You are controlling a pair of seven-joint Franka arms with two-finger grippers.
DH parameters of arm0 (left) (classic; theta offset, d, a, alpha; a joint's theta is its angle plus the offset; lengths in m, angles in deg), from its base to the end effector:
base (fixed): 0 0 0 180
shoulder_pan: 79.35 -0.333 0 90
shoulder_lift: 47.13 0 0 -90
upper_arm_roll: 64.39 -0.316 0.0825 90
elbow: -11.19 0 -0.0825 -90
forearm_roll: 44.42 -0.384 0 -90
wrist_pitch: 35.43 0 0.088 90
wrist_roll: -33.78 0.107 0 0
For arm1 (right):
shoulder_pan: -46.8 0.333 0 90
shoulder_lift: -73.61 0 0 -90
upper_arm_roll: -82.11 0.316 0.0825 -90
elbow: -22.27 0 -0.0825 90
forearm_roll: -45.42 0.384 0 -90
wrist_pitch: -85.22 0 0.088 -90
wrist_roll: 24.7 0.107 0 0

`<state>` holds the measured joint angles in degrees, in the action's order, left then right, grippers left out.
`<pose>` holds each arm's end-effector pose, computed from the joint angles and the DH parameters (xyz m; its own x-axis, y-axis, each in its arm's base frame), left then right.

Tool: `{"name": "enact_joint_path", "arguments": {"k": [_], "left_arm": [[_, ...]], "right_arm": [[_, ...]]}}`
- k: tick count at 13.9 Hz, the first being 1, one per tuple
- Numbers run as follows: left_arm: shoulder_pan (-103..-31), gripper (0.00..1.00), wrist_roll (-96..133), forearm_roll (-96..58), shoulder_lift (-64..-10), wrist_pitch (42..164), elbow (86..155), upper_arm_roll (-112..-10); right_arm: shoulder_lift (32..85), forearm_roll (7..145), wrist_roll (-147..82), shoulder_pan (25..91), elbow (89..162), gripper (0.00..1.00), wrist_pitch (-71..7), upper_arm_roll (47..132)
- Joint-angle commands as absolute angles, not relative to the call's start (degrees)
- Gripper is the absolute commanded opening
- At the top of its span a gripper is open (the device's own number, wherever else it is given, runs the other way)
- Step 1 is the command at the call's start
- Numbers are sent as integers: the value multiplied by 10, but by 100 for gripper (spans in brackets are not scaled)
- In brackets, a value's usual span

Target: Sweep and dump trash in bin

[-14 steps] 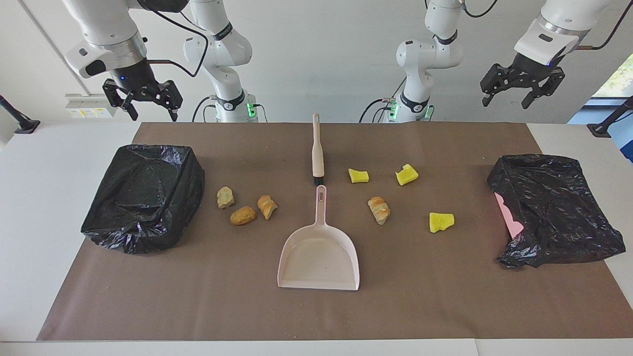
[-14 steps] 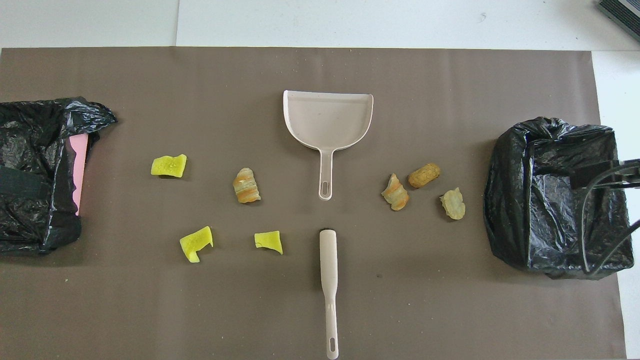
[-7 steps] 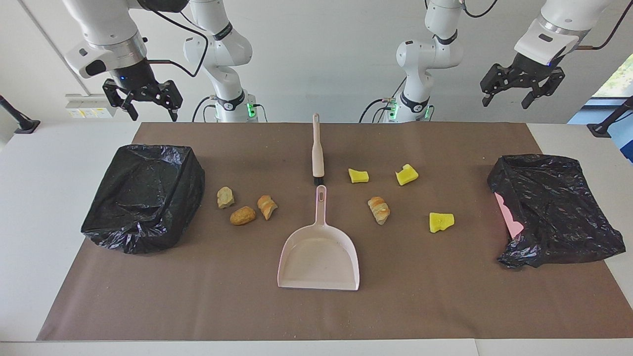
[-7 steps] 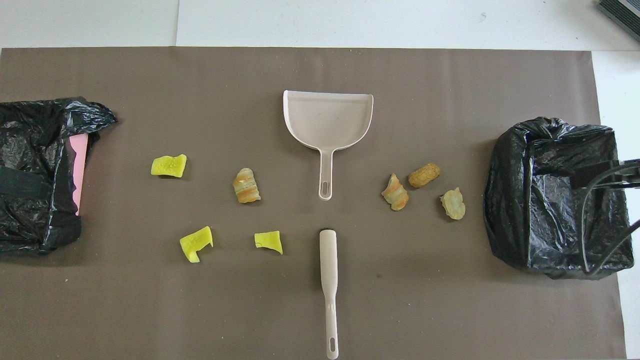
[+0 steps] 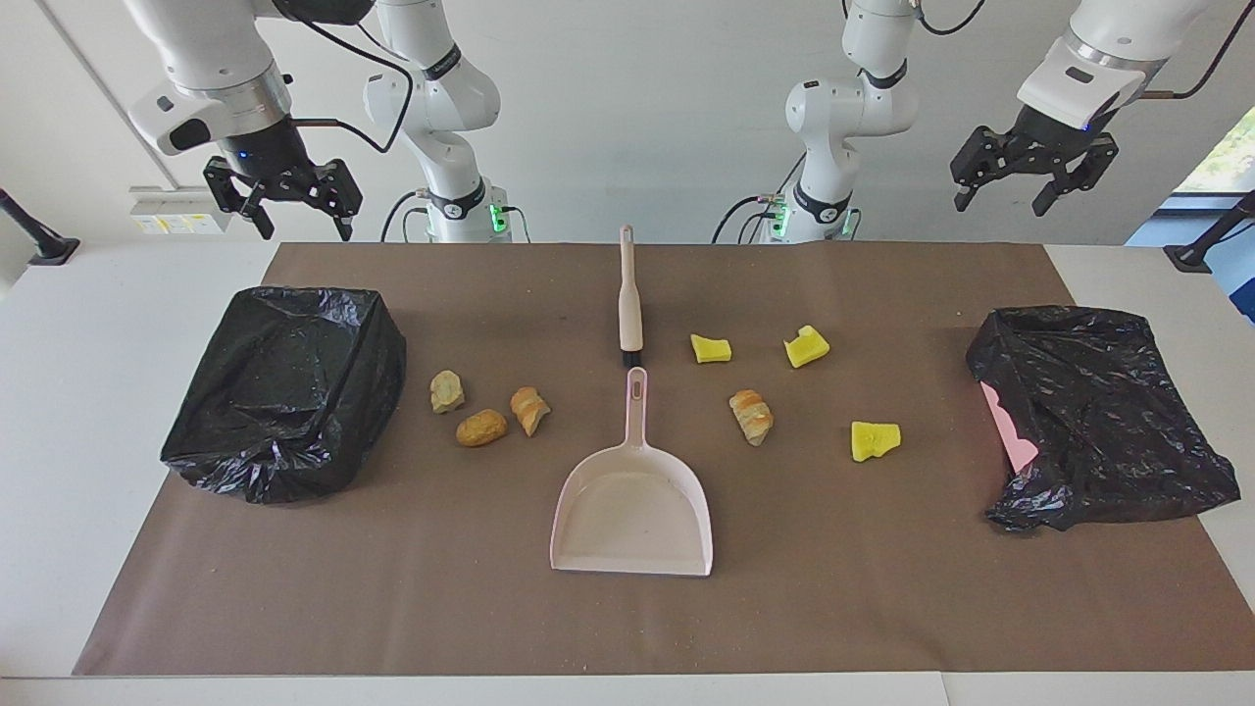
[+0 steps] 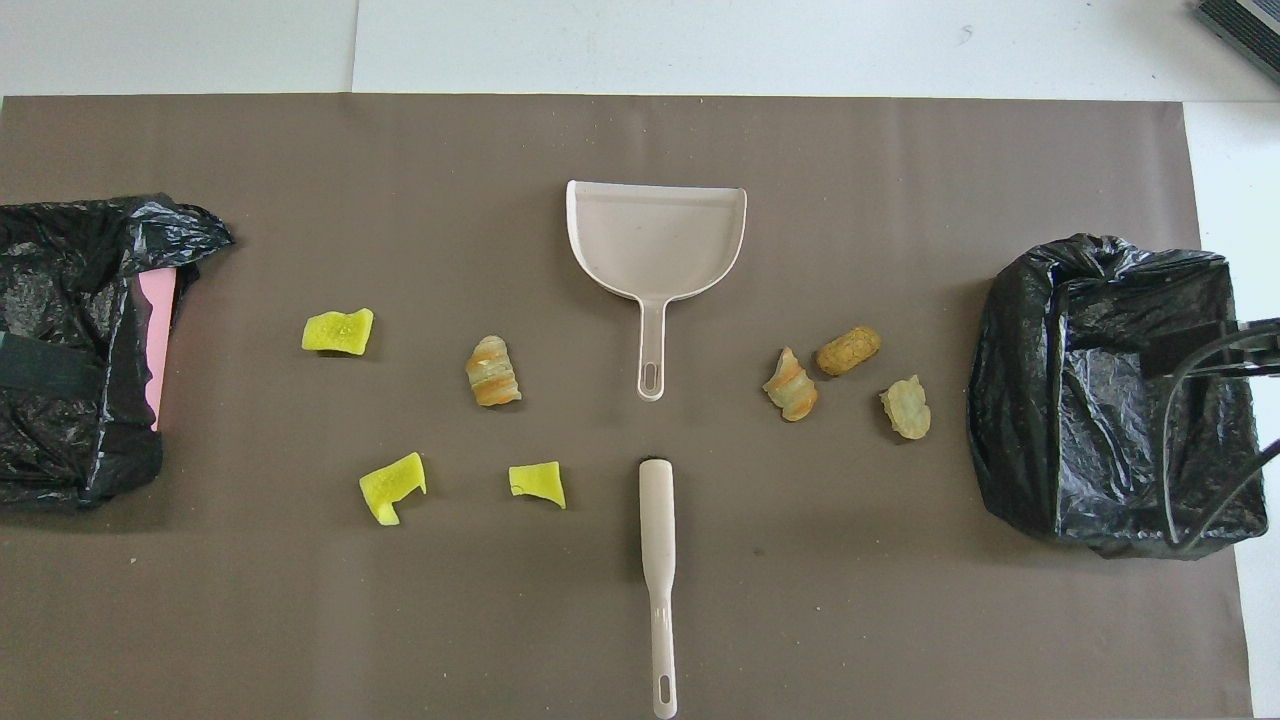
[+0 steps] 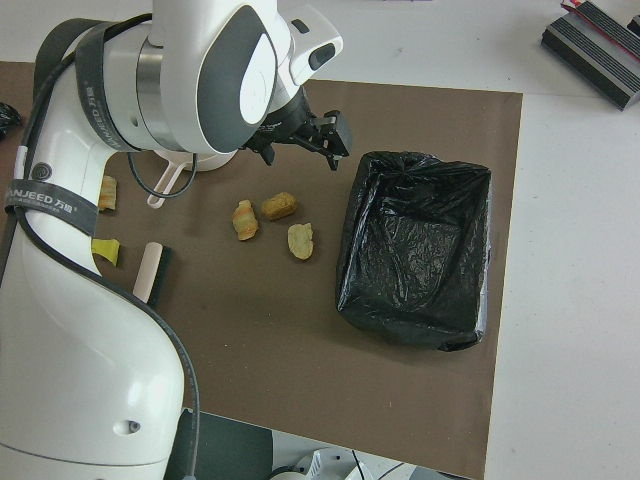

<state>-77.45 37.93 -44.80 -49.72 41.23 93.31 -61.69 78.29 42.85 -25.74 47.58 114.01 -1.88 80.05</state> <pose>0.5117 -0.0411 0.6920 0.9873 -0.1504 -0.0506 -0.1508 -0.9886 -0.0050 0.5235 -0.0176 0.6499 1.0000 -0.0064 -0.0001 -0.0063 -0.9991 0.0419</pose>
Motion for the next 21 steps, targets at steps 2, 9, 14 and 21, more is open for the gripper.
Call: {"name": "enact_joint_path", "arguments": {"k": [2, 9, 14, 21], "left_arm": [[-758, 100, 368, -429, -533, 416, 980, -600], [-591, 100, 272, -419, -651, 557, 1224, -597], [-444, 100, 95, -419, -641, 709, 1335, -596], [-290, 100, -81, -419, -525, 861, 1385, -596]], "right_arm": [[799, 442, -272, 471, 1161, 100, -35, 802], [799, 441, -272, 471, 1161, 100, -35, 802], [799, 442, -272, 471, 1161, 100, -35, 802], [799, 442, -272, 471, 1162, 100, -35, 802]]}}
